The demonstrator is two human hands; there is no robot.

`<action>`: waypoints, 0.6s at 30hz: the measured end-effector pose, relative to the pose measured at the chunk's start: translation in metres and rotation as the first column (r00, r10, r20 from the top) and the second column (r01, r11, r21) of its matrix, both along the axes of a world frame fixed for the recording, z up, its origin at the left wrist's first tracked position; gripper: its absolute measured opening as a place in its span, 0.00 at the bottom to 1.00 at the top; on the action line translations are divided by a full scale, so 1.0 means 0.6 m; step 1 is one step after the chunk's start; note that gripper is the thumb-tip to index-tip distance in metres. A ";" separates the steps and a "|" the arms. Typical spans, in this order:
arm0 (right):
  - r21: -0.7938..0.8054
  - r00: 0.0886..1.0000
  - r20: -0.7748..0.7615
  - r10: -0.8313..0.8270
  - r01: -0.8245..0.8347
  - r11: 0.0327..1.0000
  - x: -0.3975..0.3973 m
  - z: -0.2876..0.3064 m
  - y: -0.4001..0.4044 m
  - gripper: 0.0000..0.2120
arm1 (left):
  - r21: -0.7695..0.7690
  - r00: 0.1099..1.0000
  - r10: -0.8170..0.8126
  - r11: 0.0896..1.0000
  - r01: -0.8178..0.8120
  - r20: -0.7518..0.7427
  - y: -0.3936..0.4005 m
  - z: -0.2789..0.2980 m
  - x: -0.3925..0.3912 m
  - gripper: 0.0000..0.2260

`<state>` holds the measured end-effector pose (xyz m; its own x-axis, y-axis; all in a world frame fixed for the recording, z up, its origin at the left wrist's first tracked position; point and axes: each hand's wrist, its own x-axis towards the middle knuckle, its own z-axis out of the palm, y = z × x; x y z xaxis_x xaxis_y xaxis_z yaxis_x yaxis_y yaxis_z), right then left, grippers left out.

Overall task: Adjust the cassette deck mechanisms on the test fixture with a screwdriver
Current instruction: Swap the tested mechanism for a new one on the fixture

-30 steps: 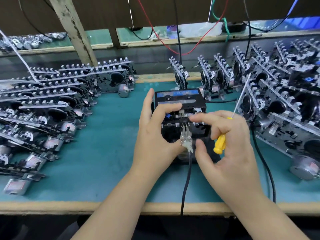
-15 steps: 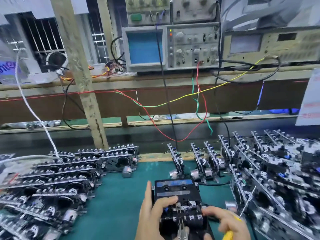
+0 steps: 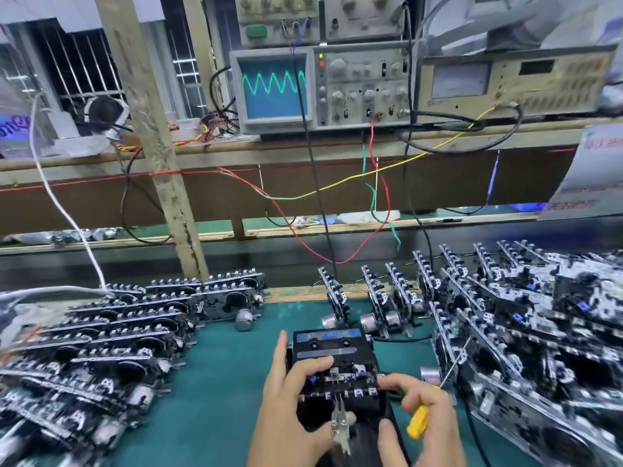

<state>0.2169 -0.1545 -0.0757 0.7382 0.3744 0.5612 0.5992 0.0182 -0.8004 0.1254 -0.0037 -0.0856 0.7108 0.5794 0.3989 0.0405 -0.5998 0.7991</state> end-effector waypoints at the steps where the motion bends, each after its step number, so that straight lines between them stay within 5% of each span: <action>1: 0.006 1.000 0.017 0.012 -0.013 1.000 0.000 0.000 0.000 0.26 | -0.002 1.000 -0.005 1.000 0.005 0.002 0.000 0.000 -0.001 0.30; 6: 0.032 1.000 0.020 -0.009 0.009 0.999 -0.001 -0.008 0.000 0.29 | -0.003 1.000 -0.012 1.000 0.012 0.010 -0.004 0.005 -0.001 0.30; 13: -0.008 0.962 0.237 -0.137 0.143 0.990 0.004 0.002 -0.003 0.12 | -0.006 0.999 0.040 0.999 -0.040 -0.016 -0.003 0.002 0.001 0.32; 18: -0.023 0.977 0.132 -0.165 0.170 0.985 0.004 -0.005 -0.002 0.22 | -0.001 0.998 0.047 0.999 -0.047 -0.042 0.010 -0.006 0.004 0.33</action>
